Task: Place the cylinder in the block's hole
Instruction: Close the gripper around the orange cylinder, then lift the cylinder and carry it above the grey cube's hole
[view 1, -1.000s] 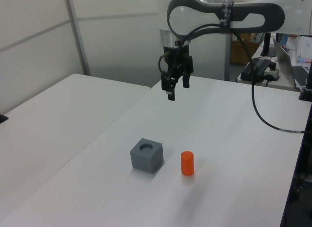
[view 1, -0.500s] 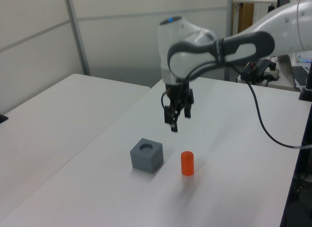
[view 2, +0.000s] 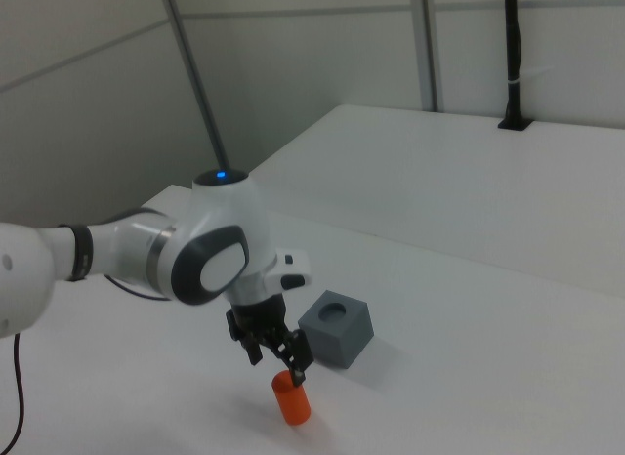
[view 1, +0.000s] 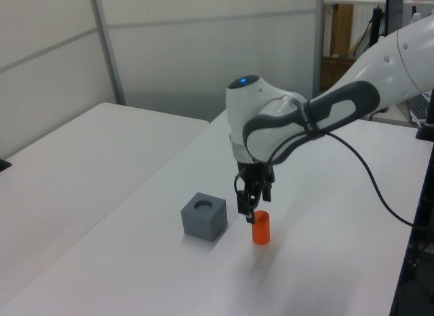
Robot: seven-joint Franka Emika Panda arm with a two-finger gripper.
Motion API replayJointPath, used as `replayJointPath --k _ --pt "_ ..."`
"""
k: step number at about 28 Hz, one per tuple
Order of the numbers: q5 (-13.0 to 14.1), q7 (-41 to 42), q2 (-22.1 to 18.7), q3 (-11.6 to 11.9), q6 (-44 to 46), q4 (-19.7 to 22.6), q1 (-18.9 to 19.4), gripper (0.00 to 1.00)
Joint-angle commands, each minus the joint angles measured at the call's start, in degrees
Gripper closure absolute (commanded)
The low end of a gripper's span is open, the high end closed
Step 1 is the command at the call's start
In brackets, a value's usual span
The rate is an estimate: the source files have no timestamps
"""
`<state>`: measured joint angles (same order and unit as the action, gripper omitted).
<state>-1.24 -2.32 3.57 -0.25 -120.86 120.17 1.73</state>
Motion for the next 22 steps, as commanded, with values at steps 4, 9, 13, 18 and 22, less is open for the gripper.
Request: replayJointPath --k 4,9,13,18,22 --pt "-1.3 0.2 2.0 -0.2 -7.8 4.8 -0.1 0.0" --pt "-1.3 0.5 2.0 0.0 -8.4 4.8 -0.6 0.61" --pt "-1.2 0.6 1.2 0.3 -7.8 4.8 -0.6 0.9" --pt "-1.2 0.8 0.2 0.5 -5.8 3.8 -0.9 1.0" --pt "-1.1 2.9 0.4 0.6 1.8 -2.3 -1.0 1.0"
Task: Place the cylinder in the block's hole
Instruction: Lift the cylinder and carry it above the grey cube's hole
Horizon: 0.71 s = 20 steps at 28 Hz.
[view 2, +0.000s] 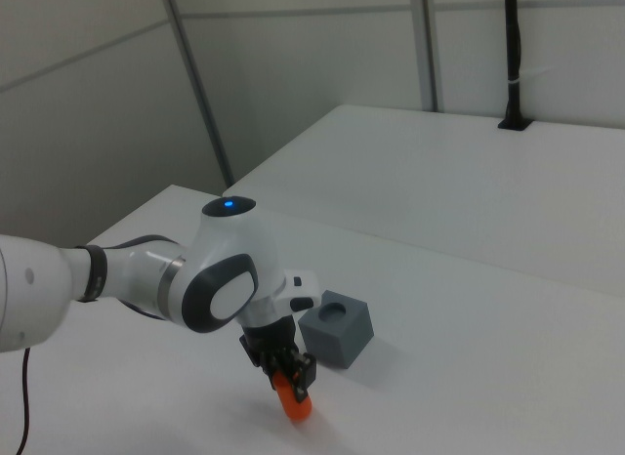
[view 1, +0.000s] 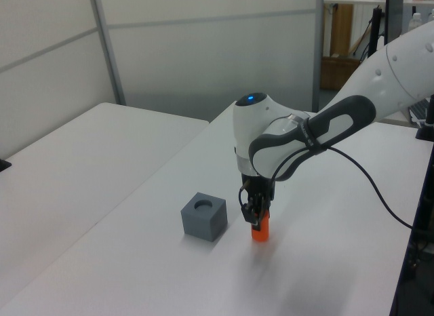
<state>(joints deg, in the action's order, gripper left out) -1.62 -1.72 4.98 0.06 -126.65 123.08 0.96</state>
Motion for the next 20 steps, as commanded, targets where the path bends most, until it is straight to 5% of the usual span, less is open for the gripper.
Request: replayJointPath --k 1,6,12,20 --pt "-0.8 2.4 -0.9 0.3 9.6 -6.8 -0.3 1.0" --pt "0.2 2.2 0.6 0.4 16.0 -16.4 -0.7 1.0" --pt "2.5 -0.7 6.9 0.3 19.2 -28.2 -0.5 0.99" --pt "1.8 -4.3 14.3 -0.2 17.9 -35.7 0.8 0.99"
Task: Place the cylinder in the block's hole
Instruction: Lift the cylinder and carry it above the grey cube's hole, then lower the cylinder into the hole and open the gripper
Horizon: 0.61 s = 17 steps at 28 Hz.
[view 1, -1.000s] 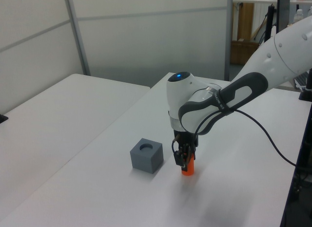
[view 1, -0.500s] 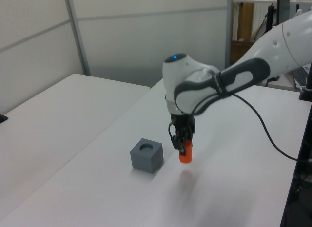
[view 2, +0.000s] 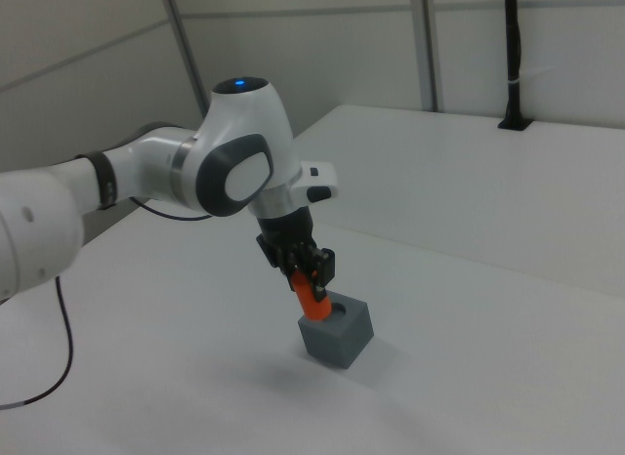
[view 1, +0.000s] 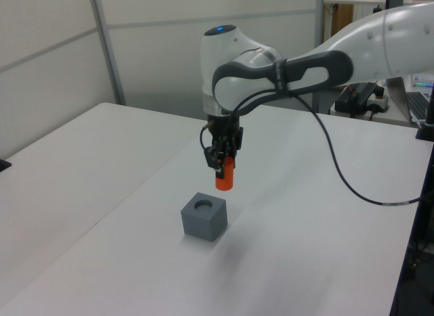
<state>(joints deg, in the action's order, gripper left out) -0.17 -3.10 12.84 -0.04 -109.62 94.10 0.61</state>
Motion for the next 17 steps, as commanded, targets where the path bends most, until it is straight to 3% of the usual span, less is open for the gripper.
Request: replayJointPath --k 1,6,17 --pt "0.3 -3.4 6.9 -0.1 0.3 -7.2 1.3 0.99" --pt "0.2 -5.3 8.7 -0.1 -5.2 -7.3 1.7 0.99" --pt "-0.4 -5.6 10.1 -0.1 -6.4 -7.0 2.5 0.99"
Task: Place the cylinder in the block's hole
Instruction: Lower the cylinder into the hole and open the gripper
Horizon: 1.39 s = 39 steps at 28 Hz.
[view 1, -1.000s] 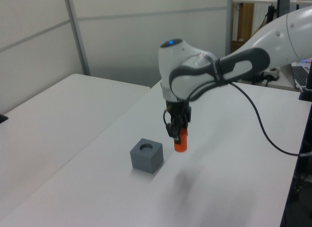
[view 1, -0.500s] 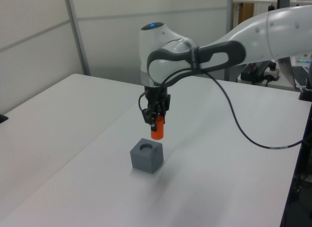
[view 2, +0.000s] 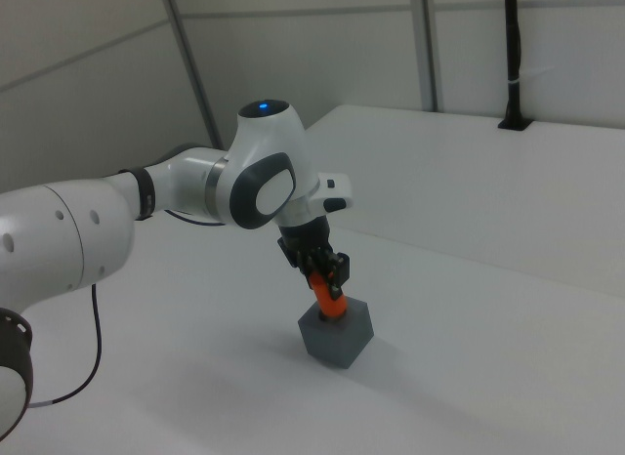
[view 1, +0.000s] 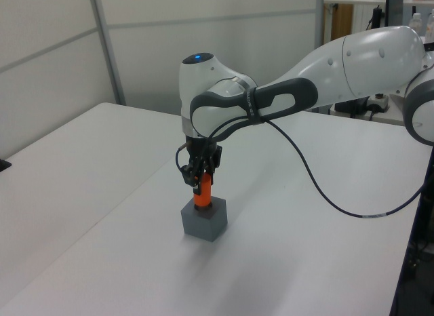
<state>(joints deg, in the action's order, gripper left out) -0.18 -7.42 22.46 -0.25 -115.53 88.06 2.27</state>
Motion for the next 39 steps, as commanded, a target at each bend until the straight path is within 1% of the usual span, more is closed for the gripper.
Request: replayJointPath --k 1,6,13,18,22,23,24,25,26,27,32,35,39 --pt "-0.3 -1.3 0.5 0.1 -0.5 -0.8 0.8 0.99" --pt "-0.8 -1.3 0.6 0.1 -0.5 0.4 1.0 0.98" --pt "-0.9 -1.2 1.2 0.4 -0.3 0.5 1.2 0.98" --pt "-1.1 -1.2 1.2 0.7 0.3 0.5 1.2 0.83" --pt "-1.1 -1.3 1.1 1.0 1.7 0.5 1.2 0.82" --pt "-1.1 -1.3 1.1 1.2 2.1 0.5 1.2 0.79" --pt "-1.1 -1.3 1.0 1.2 2.4 0.5 1.2 0.71" --pt "-1.1 -1.3 1.1 1.2 2.6 0.5 1.2 0.56" --pt "-1.1 -1.4 1.0 1.2 2.7 0.5 1.2 0.08" --pt "-1.2 -1.4 1.0 1.2 2.8 0.5 1.2 0.0" --pt "-2.5 -1.8 0.7 1.2 3.4 0.4 1.2 0.0" --pt "-2.5 -2.8 0.4 1.2 3.6 0.1 1.2 0.0" --pt "-2.5 -4.9 -2.1 1.2 3.7 0.0 1.2 0.0"
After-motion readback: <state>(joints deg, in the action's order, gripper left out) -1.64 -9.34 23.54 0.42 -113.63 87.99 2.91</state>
